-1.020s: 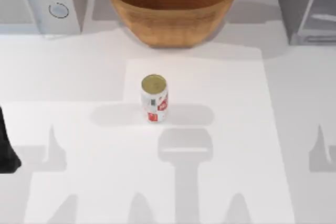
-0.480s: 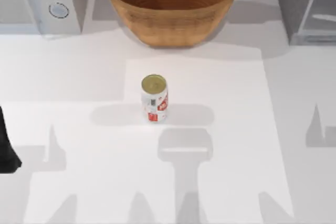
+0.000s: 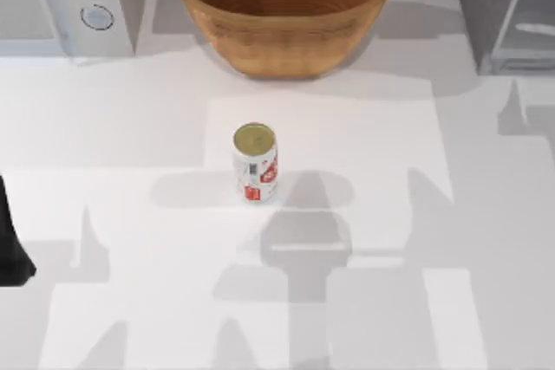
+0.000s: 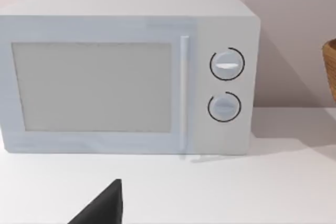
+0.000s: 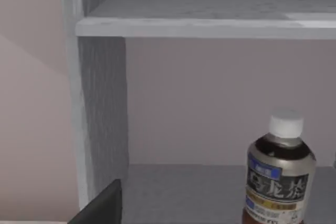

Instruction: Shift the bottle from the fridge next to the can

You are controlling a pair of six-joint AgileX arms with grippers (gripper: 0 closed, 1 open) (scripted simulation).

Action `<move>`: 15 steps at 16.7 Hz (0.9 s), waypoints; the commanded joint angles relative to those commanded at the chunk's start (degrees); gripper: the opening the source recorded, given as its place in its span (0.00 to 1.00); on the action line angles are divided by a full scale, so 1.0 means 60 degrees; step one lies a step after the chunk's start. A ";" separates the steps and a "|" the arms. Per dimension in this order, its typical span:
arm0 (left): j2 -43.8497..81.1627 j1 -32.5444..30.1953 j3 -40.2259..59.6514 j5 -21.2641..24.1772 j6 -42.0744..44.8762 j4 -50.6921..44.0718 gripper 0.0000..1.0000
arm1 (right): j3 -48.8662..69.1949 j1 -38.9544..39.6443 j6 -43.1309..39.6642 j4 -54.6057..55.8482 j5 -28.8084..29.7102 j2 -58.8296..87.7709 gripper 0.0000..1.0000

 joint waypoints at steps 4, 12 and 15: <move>0.0000 0.0000 0.0000 0.0000 0.0000 0.0000 1.00 | 0.1823 -0.0465 0.0024 0.1949 -0.0403 0.4400 1.00; 0.0000 0.0000 0.0000 0.0000 0.0000 0.0000 1.00 | 0.4036 -0.1008 0.0037 0.4308 -0.0860 0.8673 1.00; 0.0000 0.0000 0.0000 0.0000 0.0000 0.0000 1.00 | 0.4084 -0.1019 0.0037 0.4359 -0.0870 0.8750 1.00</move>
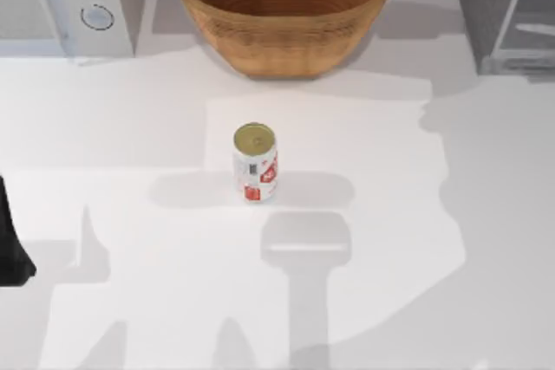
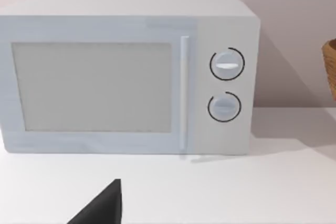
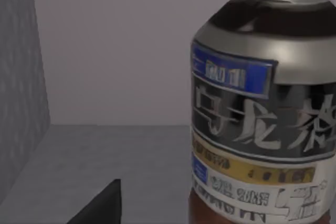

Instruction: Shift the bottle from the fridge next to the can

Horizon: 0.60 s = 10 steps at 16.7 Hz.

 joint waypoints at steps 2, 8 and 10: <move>0.0000 0.0000 0.0000 0.0000 0.0000 0.0000 1.00 | -0.0044 0.0051 -0.0001 -0.0024 0.0013 -0.0022 1.00; 0.0000 0.0000 0.0000 0.0000 0.0000 0.0000 1.00 | 0.1258 0.0136 -0.0006 -0.0566 0.0149 0.0694 1.00; 0.0000 0.0000 0.0000 0.0000 0.0000 0.0000 1.00 | 0.1962 0.0198 -0.0009 -0.0887 0.0212 0.1074 1.00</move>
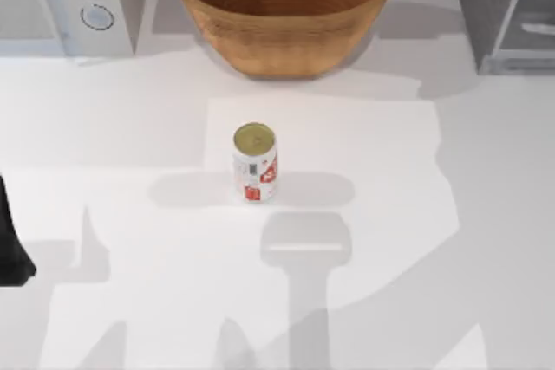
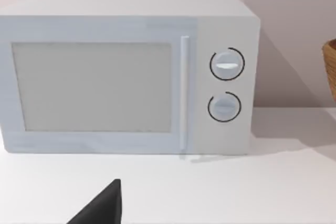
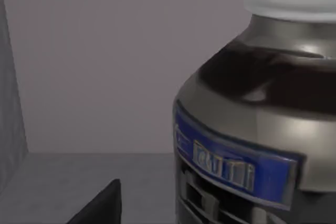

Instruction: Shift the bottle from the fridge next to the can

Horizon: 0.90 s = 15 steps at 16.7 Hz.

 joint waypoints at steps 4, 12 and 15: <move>0.0000 0.0000 0.0000 0.0000 0.0000 0.0000 1.00 | 0.0855 0.0080 -0.0005 -0.0414 0.0086 0.0448 1.00; 0.0000 0.0000 0.0000 0.0000 0.0000 0.0000 1.00 | 0.0861 0.0081 -0.0005 -0.0418 0.0086 0.0452 0.62; 0.0000 0.0000 0.0000 0.0000 0.0000 0.0000 1.00 | 0.0861 0.0081 -0.0005 -0.0418 0.0086 0.0452 0.40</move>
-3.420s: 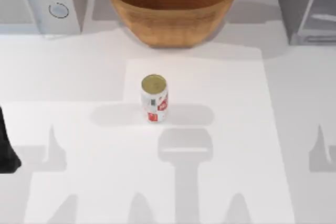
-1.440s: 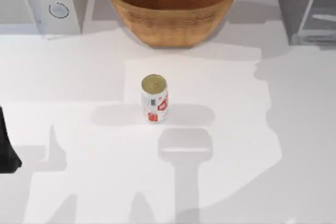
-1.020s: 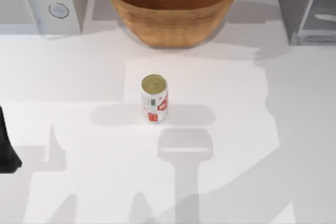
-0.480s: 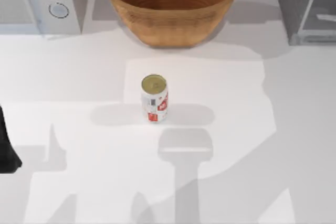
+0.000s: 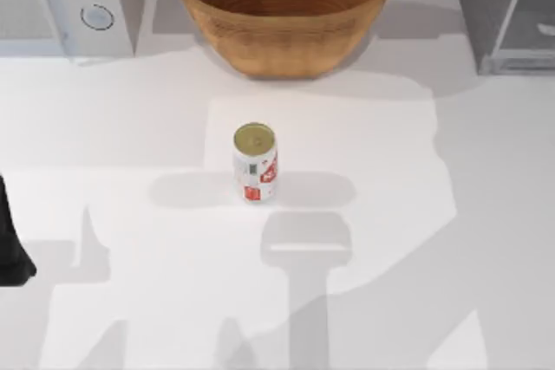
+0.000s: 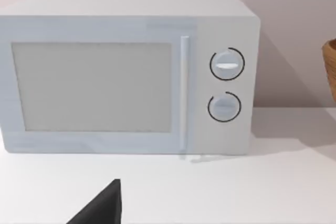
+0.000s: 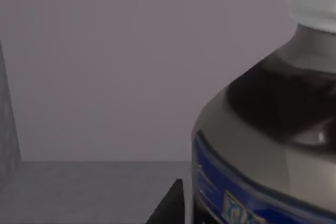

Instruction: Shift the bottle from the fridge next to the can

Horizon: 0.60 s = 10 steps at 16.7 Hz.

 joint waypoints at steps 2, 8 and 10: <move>0.0000 0.0000 0.0000 0.0000 0.0000 0.0000 1.00 | 0.0000 0.0000 0.0000 0.0000 0.0000 0.0000 0.25; 0.0000 0.0000 0.0000 0.0000 0.0000 0.0000 1.00 | 0.0000 0.0000 0.0000 0.0000 0.0000 0.0000 0.00; 0.0000 0.0000 0.0000 0.0000 0.0000 0.0000 1.00 | 0.0000 0.0000 0.0000 0.0000 0.0000 0.0000 0.00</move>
